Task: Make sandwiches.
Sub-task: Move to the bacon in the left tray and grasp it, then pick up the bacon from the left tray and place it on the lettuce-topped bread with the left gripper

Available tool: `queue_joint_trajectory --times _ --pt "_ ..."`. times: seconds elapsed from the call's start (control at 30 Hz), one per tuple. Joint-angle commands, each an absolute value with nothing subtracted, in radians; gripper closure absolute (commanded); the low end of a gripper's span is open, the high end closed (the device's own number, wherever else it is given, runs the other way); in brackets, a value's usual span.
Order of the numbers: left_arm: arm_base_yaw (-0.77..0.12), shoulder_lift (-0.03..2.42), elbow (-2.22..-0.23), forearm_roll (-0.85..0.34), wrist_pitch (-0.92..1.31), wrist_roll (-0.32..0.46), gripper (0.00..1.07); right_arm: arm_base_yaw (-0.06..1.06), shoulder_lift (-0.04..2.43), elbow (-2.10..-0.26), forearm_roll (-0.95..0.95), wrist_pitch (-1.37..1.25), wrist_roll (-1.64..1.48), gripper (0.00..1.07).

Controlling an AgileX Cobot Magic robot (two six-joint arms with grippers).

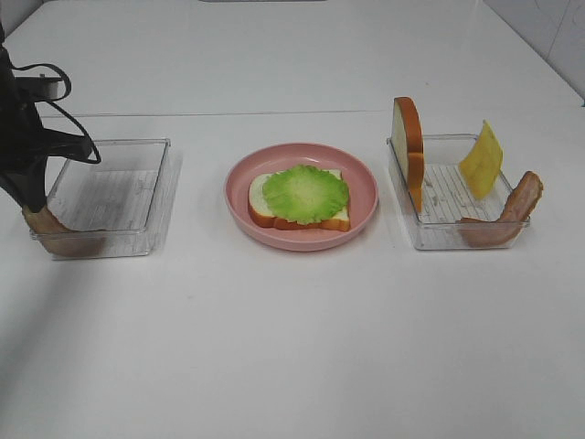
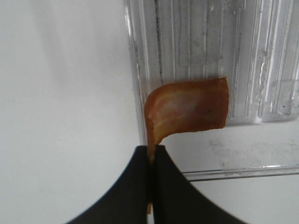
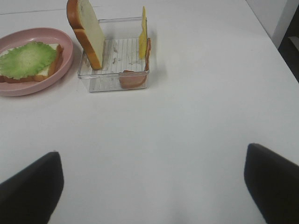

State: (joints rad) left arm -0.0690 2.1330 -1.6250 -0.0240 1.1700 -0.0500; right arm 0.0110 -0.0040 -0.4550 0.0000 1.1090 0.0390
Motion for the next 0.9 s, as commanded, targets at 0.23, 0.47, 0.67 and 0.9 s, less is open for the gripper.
queue_joint_trajectory --times 0.23,0.47,0.67,0.9 --pt "-0.095 2.059 -1.619 -0.074 1.166 -0.054 1.07 0.006 -0.035 -0.452 -0.008 1.099 0.035 0.09" --pt "-0.111 2.002 -1.622 -0.082 1.165 -0.053 1.07 0.006 -0.035 -0.452 -0.008 1.099 0.035 0.09" --pt "-0.126 1.978 -1.723 -0.126 1.272 -0.047 1.07 0.006 -0.035 -0.452 -0.008 1.099 0.035 0.09" --pt "-0.163 1.980 -1.864 -0.155 1.304 -0.046 1.07 0.006 -0.035 -0.452 -0.008 1.099 0.035 0.09"
